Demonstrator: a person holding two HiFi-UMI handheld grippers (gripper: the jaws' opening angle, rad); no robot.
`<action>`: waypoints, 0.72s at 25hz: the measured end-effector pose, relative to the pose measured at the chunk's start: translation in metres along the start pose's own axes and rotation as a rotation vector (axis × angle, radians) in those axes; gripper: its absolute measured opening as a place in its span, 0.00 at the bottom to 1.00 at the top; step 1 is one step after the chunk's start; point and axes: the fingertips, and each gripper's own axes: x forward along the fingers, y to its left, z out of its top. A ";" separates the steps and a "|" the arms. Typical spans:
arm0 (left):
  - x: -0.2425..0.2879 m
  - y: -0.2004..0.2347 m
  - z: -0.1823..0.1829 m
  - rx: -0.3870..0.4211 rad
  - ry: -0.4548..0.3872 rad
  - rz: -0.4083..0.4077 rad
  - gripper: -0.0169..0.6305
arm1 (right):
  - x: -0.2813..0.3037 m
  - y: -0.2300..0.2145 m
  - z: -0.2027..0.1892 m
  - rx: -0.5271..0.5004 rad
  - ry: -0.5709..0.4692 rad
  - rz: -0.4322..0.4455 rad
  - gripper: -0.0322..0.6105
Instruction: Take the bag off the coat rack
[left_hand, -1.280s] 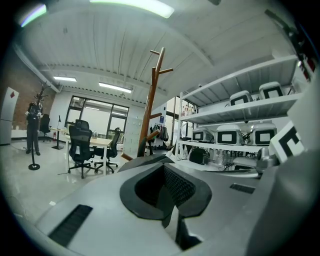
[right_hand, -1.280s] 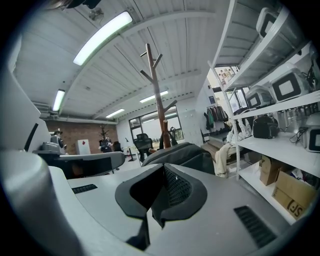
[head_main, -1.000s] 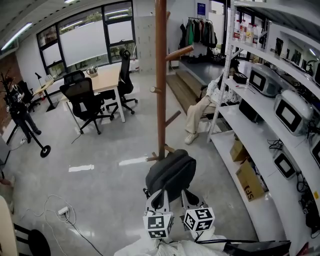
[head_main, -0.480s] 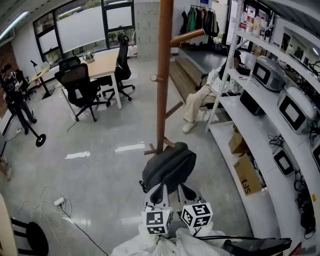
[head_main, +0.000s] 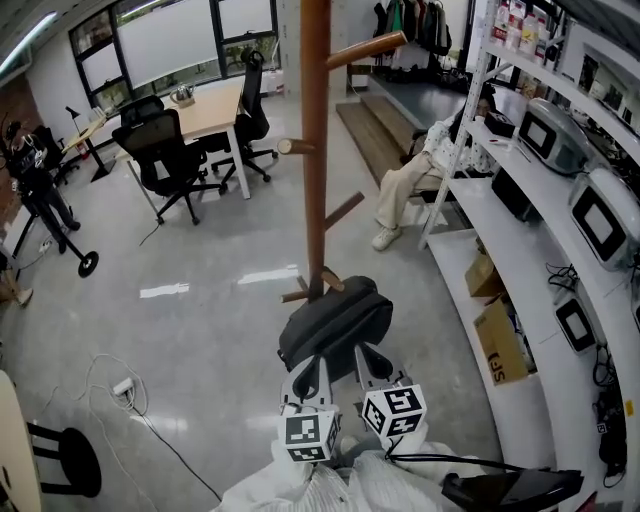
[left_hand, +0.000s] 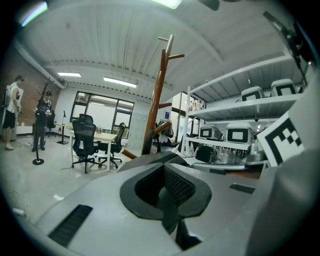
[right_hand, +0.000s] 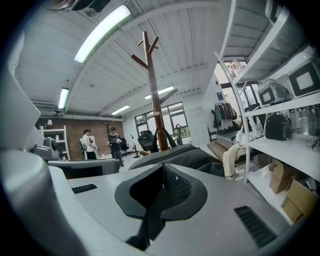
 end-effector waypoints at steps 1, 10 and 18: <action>0.001 -0.001 0.000 0.003 0.001 0.003 0.03 | 0.004 -0.002 0.003 -0.005 -0.004 0.009 0.07; 0.018 0.004 0.006 0.008 -0.001 0.041 0.03 | 0.054 -0.003 0.036 -0.063 -0.012 0.145 0.07; 0.023 0.023 0.009 -0.004 -0.003 0.125 0.03 | 0.089 -0.003 0.056 -0.121 0.000 0.202 0.17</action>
